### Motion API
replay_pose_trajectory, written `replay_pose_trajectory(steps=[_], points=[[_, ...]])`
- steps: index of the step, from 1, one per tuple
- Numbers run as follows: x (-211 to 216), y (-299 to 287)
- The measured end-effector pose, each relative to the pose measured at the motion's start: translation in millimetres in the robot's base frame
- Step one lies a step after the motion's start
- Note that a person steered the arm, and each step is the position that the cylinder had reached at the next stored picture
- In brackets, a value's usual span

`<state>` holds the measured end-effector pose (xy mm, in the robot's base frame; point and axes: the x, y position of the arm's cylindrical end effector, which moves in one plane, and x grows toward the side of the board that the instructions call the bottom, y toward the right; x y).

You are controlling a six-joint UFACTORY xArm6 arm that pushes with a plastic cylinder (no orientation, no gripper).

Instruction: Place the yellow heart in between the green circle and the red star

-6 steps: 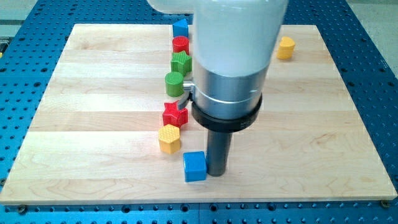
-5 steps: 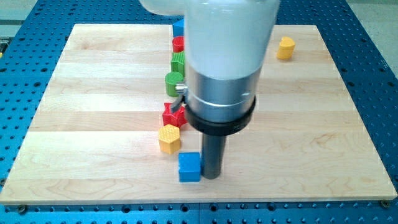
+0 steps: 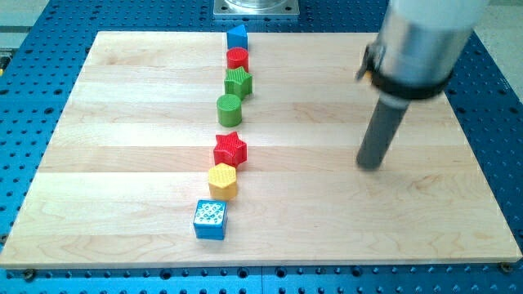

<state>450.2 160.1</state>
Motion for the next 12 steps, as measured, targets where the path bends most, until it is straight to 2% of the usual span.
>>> replay_pose_trajectory(steps=[1, 2, 4, 5, 6, 7, 8, 9, 10, 12], points=[[-108.1, 41.4], [-165.6, 73.0], [-195.4, 59.0], [-157.9, -35.6], [-75.6, -100.6], [-60.4, -99.6], [-101.2, -105.0], [-65.3, -143.9], [-39.8, -148.5], [-38.5, -106.1]])
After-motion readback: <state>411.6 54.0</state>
